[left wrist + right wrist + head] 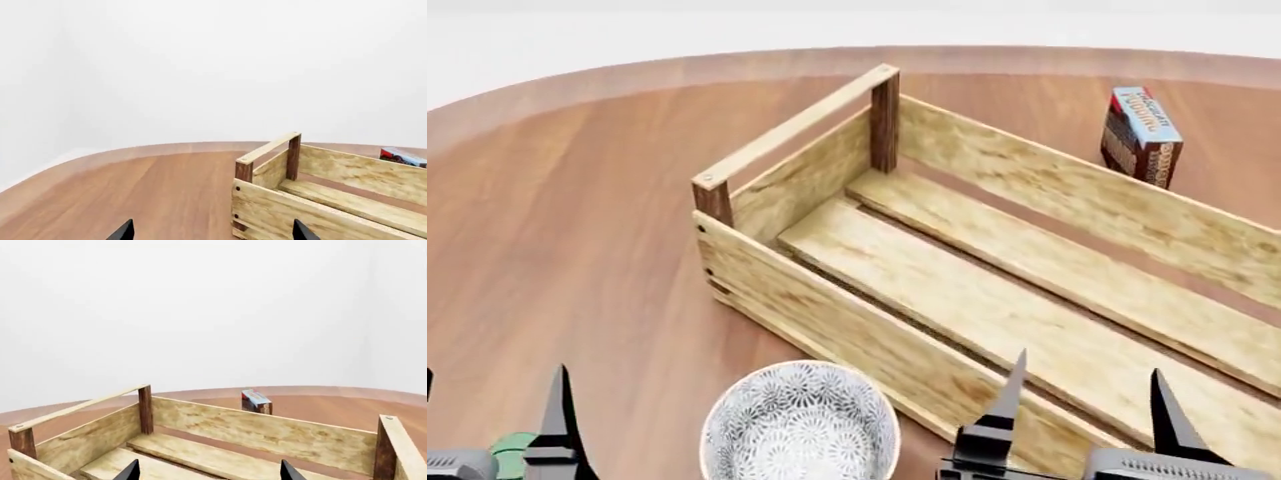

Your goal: Pick up the salad dressing and put it in the tray.

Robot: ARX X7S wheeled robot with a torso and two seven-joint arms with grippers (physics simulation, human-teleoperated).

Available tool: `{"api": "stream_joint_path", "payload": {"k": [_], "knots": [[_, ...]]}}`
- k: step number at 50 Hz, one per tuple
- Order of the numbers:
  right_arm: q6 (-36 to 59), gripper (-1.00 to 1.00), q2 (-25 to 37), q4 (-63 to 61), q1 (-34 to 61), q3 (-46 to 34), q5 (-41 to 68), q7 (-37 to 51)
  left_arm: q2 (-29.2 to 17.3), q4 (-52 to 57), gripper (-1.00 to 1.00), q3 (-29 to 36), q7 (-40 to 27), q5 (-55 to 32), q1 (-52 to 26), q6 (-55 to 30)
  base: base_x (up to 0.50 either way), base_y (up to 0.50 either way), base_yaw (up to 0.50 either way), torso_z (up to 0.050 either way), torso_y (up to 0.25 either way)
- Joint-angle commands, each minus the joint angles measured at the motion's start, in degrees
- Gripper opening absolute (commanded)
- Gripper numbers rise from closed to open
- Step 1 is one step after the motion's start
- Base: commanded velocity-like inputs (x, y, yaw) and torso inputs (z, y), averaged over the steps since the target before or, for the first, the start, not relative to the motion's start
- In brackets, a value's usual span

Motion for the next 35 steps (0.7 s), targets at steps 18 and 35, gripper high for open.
{"api": "stream_joint_path", "payload": {"k": [18, 35], "knots": [[-0.8, 1.0, 0.5, 0.1, 0.1, 0.2, 0.3, 1.9, -0.9, -0.1, 1.0, 0.5, -1.0, -0.3, 0.2, 1.2, 0.5, 0.0, 0.0, 0.0, 0.001], [-9.1, 1.0, 0.7, 1.6, -1.9, 0.2, 0.4, 0.5, -1.2, -0.6, 1.0, 0.9, -1.5, -0.2, 0.2, 2.1, 0.15, 0.0, 0.11, 0.0, 0.001]]}}
